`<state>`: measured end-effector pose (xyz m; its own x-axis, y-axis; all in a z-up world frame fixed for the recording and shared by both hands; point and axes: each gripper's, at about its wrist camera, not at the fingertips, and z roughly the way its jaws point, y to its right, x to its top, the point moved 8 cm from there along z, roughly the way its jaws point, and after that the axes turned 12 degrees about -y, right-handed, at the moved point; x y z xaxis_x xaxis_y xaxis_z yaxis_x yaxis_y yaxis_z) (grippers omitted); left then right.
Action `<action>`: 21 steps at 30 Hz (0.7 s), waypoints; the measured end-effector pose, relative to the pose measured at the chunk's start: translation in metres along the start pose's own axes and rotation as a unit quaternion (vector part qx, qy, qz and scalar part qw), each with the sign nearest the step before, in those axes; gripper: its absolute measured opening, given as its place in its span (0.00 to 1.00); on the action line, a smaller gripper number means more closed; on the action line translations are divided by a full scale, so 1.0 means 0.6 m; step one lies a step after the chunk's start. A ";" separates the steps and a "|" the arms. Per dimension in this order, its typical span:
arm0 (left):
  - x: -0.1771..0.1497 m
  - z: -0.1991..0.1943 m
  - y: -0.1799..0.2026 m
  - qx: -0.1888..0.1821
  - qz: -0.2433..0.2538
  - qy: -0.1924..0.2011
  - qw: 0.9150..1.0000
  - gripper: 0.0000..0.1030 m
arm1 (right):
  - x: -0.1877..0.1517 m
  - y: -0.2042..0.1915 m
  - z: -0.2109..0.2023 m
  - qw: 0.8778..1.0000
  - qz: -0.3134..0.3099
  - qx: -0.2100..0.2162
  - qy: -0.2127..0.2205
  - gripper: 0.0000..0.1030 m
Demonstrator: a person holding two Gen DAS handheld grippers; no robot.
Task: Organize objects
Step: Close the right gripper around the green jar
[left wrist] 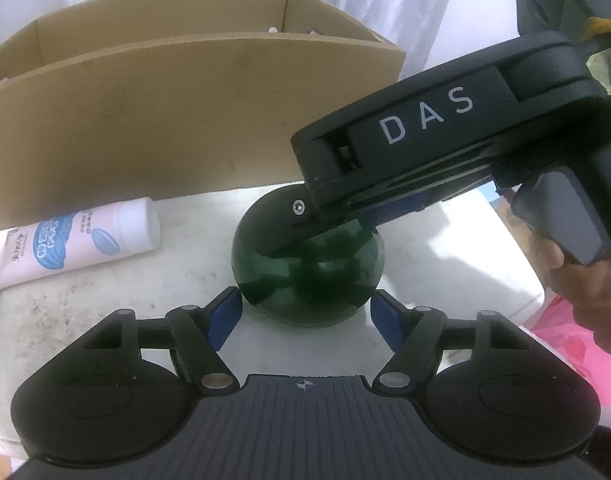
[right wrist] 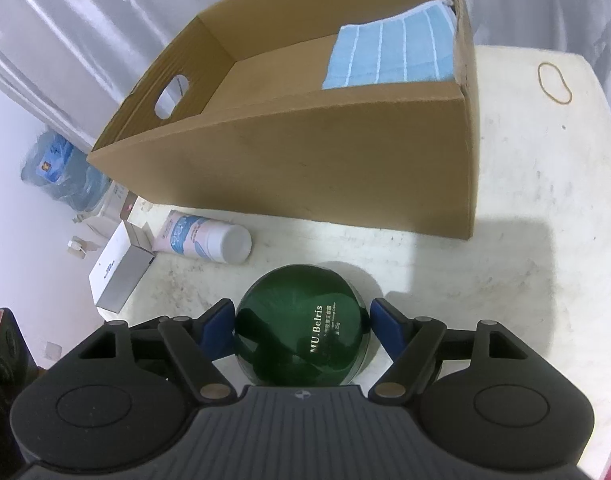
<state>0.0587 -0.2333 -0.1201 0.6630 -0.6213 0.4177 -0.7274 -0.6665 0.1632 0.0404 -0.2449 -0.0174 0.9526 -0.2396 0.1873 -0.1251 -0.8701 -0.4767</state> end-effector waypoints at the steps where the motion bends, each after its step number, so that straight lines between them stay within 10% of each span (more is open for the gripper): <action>1: 0.001 0.001 0.000 0.001 0.000 0.000 1.000 0.71 | 0.000 0.001 0.000 1.000 0.001 0.002 -0.001 0.76; 21: 0.018 0.018 -0.001 0.000 -0.001 0.014 1.000 0.75 | -0.005 0.001 0.011 1.000 0.012 0.014 -0.012 0.79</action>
<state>0.0679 -0.2441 -0.1254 0.6588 -0.6083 0.4426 -0.7262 -0.6679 0.1631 0.0393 -0.2417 -0.0238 0.9561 -0.2485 0.1552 -0.1396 -0.8520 -0.5047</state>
